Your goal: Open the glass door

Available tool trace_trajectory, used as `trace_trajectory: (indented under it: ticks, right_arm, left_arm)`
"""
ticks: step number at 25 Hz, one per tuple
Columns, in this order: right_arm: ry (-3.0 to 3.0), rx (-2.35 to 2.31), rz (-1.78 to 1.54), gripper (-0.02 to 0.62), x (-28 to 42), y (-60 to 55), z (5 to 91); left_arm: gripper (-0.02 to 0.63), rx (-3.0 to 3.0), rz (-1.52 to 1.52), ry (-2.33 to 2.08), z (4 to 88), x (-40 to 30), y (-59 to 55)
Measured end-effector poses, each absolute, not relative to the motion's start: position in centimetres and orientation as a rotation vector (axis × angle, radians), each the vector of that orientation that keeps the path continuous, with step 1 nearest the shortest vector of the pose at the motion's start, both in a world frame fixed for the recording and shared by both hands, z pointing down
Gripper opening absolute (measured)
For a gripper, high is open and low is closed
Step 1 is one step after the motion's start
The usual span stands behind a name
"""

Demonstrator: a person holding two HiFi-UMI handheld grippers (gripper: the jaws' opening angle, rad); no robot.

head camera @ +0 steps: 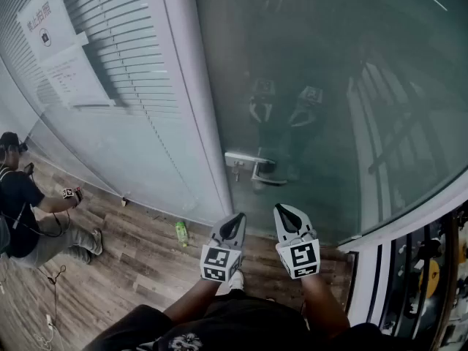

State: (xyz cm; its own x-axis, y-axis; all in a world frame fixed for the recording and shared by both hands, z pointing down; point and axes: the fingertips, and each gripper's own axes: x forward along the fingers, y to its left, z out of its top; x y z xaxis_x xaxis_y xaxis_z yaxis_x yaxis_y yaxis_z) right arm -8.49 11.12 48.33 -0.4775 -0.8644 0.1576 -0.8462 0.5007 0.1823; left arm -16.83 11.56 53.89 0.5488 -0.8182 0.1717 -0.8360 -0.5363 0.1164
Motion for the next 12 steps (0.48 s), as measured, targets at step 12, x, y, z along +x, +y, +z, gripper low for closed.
trace_trajectory:
  ticks: [12]
  right_arm:
    - [-1.993,0.858,-0.46,0.181,-12.1,1.8,52.7]
  left_arm:
    - [0.006,2.607,0.158,-1.269,56.3,-18.7,7.5]
